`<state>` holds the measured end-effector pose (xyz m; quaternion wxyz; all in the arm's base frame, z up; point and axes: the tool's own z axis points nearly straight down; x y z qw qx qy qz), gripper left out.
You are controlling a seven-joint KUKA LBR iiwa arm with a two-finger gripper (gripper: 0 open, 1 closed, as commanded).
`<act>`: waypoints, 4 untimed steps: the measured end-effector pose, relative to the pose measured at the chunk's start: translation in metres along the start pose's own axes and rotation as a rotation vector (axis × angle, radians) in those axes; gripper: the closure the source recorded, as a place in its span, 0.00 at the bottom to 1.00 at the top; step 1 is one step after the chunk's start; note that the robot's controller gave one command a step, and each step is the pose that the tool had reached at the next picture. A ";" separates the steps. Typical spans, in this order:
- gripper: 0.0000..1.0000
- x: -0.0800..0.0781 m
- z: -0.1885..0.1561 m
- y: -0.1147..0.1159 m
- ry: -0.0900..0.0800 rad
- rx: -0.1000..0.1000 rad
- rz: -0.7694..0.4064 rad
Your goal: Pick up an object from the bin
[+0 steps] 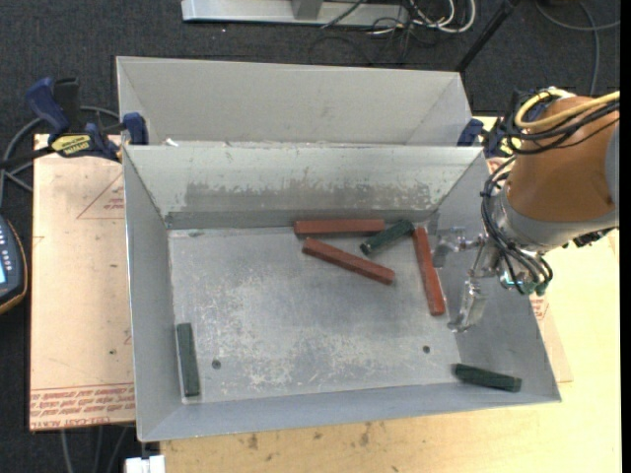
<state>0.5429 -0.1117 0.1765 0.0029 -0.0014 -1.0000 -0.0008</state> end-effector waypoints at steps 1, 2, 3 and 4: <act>0.00 -0.059 0.043 0.023 -0.008 -0.001 0.057; 0.00 -0.088 0.108 0.072 -0.009 -0.001 -0.048; 1.00 -0.089 0.104 0.070 -0.014 0.001 -0.046; 1.00 -0.095 -0.047 0.078 -0.019 0.001 0.026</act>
Offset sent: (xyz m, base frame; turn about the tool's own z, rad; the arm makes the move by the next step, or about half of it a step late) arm 0.0569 0.0195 -0.0404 0.0608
